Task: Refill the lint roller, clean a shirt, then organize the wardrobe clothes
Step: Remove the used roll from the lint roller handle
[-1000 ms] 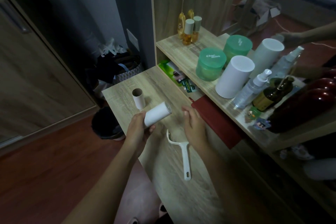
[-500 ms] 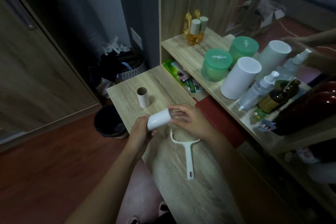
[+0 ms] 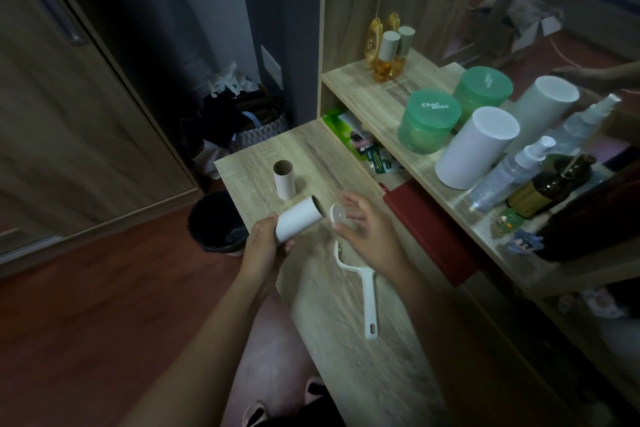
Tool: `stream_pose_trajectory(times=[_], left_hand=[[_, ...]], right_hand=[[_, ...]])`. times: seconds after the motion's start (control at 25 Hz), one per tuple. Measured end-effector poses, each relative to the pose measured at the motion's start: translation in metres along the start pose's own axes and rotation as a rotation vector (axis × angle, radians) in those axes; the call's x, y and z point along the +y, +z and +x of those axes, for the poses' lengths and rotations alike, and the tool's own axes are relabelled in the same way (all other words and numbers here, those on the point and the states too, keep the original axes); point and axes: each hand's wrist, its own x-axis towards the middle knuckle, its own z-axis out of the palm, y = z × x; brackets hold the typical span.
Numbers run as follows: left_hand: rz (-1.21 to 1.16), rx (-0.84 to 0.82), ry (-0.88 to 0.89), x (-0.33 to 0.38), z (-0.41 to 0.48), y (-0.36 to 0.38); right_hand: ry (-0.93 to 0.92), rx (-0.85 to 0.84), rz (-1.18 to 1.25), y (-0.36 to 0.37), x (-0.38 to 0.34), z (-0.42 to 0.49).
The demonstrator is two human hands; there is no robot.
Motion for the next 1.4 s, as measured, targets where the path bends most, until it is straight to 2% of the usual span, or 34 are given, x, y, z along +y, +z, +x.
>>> stream_pose_trajectory(times=[0.08,0.24,0.36,0.48,0.6,0.8,1.0,1.16,1.28,1.4], left_hand=[[-0.028,0.078,-0.009,0.005,0.003,-0.006],[-0.016,0.129,-0.016,0.010,0.004,-0.015],[0.010,0.129,-0.001,0.011,0.004,-0.019],[0.004,0.117,0.027,0.012,0.004,-0.025],[-0.003,0.110,0.043,0.014,0.004,-0.029],[0.111,0.100,0.052,0.011,0.005,-0.032],[0.278,0.109,0.131,0.009,0.000,-0.019],[0.591,-0.110,0.341,-0.001,-0.015,-0.010],[0.708,-0.215,0.393,-0.015,-0.018,-0.004],[0.784,-0.236,0.404,-0.021,-0.023,-0.004]], right_hand=[[-0.002,-0.066,-0.221,0.015,0.020,-0.008],[-0.147,-0.358,-0.630,0.050,0.050,-0.017],[-0.241,-0.434,-0.879,0.060,0.054,-0.009],[-0.216,-0.508,-1.013,0.061,0.052,-0.001],[-0.194,-0.521,-0.998,0.059,0.050,0.002],[-0.195,-0.428,-0.849,0.046,0.043,0.004],[-0.219,-0.142,-0.646,0.021,0.022,0.009],[-0.362,-0.136,-0.726,0.013,0.012,0.018],[-0.459,-0.168,-0.840,0.011,0.020,0.024],[-0.444,-0.172,-0.803,0.004,0.028,0.026]])
